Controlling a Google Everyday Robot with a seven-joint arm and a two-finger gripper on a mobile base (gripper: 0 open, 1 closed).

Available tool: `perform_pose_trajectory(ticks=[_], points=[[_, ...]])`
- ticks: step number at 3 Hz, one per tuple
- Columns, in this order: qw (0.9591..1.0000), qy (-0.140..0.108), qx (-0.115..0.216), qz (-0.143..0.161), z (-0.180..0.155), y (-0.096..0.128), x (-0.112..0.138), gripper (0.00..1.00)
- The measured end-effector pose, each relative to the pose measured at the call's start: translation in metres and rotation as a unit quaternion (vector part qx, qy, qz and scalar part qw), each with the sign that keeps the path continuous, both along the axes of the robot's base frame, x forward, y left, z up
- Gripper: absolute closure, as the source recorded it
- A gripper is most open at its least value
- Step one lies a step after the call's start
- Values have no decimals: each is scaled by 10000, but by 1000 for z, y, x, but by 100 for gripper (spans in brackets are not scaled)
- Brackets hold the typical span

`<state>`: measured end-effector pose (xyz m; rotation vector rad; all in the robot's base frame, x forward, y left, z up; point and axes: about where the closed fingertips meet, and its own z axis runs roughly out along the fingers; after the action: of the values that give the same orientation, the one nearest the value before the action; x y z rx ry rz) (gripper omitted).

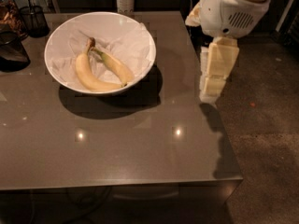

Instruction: Pick banana from white bowl

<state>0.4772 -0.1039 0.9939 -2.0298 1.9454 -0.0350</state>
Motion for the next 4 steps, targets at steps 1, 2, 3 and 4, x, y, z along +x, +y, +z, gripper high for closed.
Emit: perform_pose_trajectory(ticks=[1,2,3,4], points=[[9999,70,110,1,8,38,24,0],[9994,176,265,130,7,81,48,0],[9993,86,332,155,9,87,52,0],[9995,-114,278,-53,7,105,71,0]])
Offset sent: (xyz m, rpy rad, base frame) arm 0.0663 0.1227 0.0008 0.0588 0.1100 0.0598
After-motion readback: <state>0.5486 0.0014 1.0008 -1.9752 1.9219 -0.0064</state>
